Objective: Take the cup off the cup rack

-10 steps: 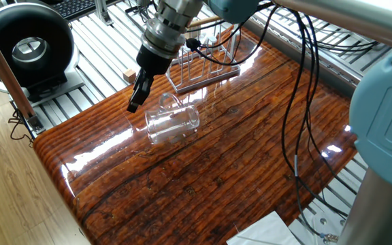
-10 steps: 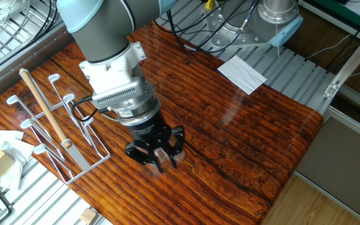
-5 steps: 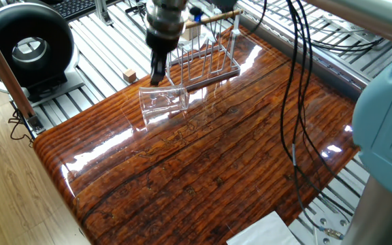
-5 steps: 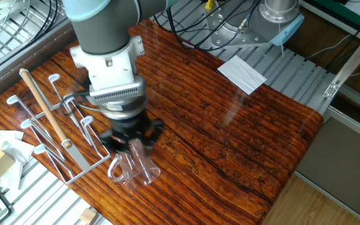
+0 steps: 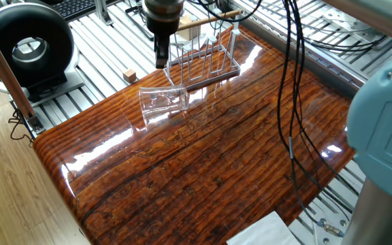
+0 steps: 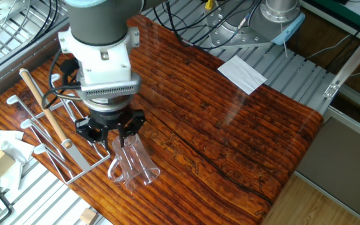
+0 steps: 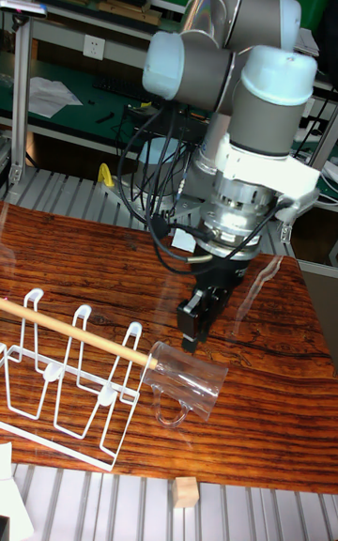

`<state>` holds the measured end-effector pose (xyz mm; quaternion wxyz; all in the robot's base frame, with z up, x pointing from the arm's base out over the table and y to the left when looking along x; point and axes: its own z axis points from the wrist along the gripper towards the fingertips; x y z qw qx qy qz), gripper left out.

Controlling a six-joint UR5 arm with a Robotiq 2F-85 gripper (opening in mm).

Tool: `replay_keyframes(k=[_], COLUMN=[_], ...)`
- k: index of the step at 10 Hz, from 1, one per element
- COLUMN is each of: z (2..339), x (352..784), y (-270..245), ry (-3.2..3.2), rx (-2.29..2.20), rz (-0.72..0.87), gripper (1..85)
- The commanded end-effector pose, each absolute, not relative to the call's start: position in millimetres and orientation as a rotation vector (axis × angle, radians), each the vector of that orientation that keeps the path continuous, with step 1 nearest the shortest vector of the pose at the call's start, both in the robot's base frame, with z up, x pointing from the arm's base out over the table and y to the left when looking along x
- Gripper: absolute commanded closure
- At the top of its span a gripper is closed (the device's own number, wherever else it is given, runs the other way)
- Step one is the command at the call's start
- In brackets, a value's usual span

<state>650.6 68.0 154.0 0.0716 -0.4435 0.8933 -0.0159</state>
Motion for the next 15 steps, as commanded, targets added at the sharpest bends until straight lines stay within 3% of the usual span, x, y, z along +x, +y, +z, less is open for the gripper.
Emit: replay_keyframes(k=[1,8,12,15], z=[162.4,136.3,114.3,102.6], x=[655.9,706.2,696.0,687.2], y=[81.9,128.3,144.5,165.6], ry=[2.729,2.693,2.705,2.713], rx=[-1.3,-1.141,-1.101,-1.037], rz=[-0.031,-0.075,-0.079,0.002], gripper=[52.7,52.7,53.7,55.7])
